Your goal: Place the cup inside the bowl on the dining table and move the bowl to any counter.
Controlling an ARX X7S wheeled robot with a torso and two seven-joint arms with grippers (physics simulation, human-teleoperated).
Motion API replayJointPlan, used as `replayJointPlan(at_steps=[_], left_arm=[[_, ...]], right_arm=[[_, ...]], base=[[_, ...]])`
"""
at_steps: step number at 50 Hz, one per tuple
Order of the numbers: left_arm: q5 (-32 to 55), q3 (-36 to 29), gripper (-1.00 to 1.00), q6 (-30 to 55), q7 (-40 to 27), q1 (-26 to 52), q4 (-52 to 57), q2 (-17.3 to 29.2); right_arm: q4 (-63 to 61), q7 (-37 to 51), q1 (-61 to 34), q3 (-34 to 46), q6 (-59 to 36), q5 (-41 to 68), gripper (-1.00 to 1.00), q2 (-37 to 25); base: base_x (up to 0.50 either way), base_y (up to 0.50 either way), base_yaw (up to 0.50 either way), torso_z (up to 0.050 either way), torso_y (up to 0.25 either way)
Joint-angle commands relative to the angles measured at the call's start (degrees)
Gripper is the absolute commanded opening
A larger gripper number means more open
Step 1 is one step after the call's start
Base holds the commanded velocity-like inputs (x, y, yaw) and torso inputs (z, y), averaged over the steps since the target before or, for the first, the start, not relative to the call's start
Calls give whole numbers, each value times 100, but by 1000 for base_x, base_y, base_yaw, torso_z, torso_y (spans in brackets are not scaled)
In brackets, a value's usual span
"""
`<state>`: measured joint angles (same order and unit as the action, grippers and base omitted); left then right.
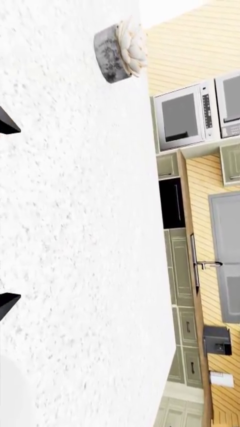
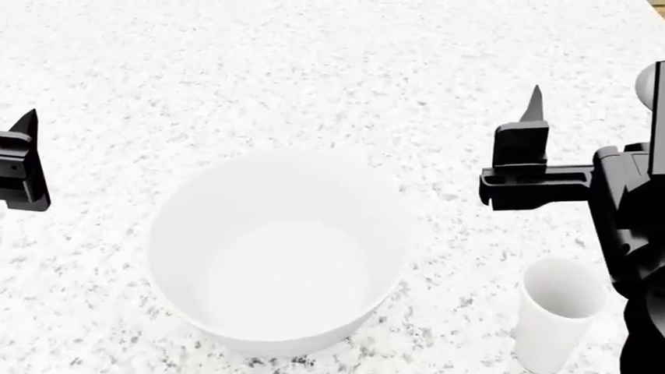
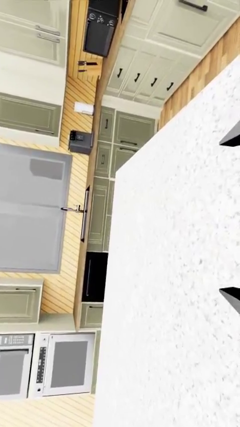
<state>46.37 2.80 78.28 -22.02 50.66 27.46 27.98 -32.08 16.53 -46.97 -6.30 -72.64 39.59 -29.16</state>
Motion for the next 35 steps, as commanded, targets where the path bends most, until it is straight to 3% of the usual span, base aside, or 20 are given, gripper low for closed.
replayJointPlan(at_steps=[1, 23, 31, 35], left_arm=[[16, -14, 100, -8, -51, -41, -16, 31], [78, 20, 100, -89, -37, -145, -87, 150], [79, -6, 100, -140, -52, -228, -106, 147], [58, -87, 100, -156, -76, -225, -140, 112]], right_arm=[[10, 44, -27, -36, -137, 83, 100, -31], [-4, 30, 178, -31, 28, 97, 100, -79], [-13, 79, 362, -75, -607, 377, 100, -198], [-338, 219, 333, -798, -1363, 941, 100, -106]], base=[[0, 0, 0, 0, 0], [153, 1, 0, 0, 0], [0, 0, 0, 0, 0], [0, 0, 0, 0, 0]])
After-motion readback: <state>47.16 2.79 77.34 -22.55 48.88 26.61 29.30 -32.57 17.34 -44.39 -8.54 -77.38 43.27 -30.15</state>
